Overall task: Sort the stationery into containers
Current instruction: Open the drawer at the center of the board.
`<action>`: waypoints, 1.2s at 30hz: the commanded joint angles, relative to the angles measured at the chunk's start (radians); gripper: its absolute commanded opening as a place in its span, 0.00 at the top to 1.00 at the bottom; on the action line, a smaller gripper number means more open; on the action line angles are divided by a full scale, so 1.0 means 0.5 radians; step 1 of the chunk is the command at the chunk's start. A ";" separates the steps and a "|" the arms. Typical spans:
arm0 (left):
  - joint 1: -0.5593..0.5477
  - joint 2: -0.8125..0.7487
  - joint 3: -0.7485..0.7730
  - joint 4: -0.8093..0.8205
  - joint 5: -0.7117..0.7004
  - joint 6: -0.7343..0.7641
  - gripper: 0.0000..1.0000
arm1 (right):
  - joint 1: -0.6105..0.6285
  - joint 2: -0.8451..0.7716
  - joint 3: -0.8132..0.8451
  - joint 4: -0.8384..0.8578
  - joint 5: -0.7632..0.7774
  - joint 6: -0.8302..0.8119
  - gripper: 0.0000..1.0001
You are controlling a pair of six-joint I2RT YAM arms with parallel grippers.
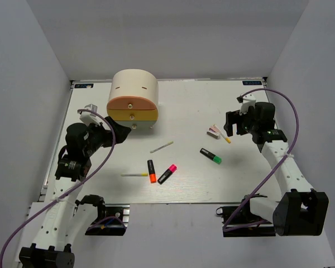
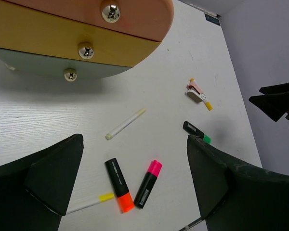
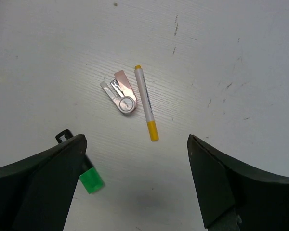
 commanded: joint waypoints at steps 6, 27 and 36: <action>-0.006 0.055 0.010 0.087 0.060 0.007 0.07 | -0.004 -0.036 0.004 -0.020 -0.209 -0.175 0.10; -0.025 0.331 -0.208 0.617 -0.038 -0.336 0.29 | -0.001 0.013 0.075 -0.486 -0.102 -0.660 0.10; 0.015 0.717 -0.165 0.964 -0.158 -0.554 0.29 | -0.004 0.090 0.106 -0.560 -0.449 -0.670 0.89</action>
